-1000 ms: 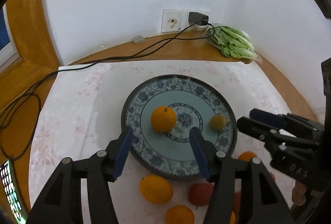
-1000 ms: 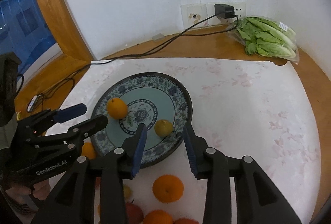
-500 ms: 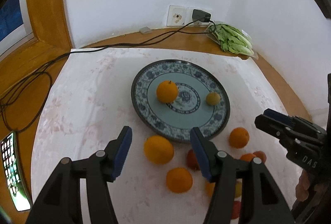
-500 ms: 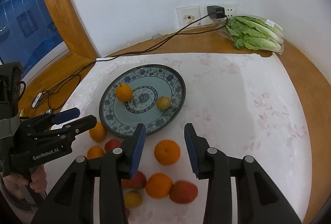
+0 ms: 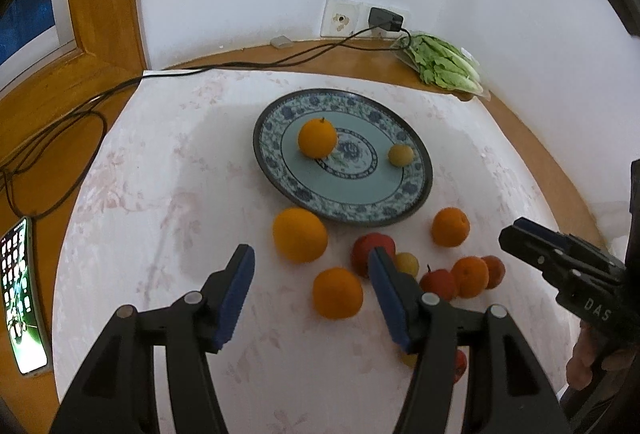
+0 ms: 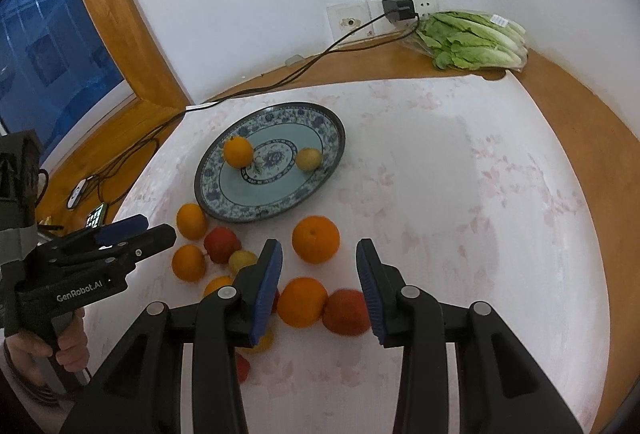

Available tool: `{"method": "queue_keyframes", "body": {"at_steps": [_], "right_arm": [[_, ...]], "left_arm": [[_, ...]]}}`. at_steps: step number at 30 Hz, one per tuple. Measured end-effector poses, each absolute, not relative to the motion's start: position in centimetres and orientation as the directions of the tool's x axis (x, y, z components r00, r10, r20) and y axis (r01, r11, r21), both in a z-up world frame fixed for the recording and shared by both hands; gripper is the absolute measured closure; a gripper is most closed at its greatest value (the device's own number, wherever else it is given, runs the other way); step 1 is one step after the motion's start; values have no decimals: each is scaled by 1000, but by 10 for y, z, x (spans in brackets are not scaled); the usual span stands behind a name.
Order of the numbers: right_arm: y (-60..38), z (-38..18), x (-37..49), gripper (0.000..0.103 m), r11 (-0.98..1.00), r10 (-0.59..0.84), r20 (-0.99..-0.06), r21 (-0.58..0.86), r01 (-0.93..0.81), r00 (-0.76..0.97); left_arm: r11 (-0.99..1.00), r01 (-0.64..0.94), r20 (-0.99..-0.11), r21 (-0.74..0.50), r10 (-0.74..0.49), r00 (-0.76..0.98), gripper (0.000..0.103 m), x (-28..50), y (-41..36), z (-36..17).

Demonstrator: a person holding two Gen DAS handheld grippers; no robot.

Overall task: Organize fruits
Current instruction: 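Move both open tools back toward the fruit pile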

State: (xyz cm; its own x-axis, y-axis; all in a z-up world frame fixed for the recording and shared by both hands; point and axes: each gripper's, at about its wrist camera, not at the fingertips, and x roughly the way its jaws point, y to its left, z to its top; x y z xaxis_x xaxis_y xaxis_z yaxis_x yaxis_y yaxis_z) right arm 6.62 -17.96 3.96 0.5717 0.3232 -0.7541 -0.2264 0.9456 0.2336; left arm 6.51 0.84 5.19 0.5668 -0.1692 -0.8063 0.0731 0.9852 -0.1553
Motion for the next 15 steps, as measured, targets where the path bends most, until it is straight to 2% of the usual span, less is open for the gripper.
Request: {"method": "queue_keyframes", "body": {"at_steps": [15], "right_arm": [[-198,13,46,63,951,308,-774,259,-168,553]], "left_arm": [[984,77,-831,-161,-177,528,40,52,2,33]]}}
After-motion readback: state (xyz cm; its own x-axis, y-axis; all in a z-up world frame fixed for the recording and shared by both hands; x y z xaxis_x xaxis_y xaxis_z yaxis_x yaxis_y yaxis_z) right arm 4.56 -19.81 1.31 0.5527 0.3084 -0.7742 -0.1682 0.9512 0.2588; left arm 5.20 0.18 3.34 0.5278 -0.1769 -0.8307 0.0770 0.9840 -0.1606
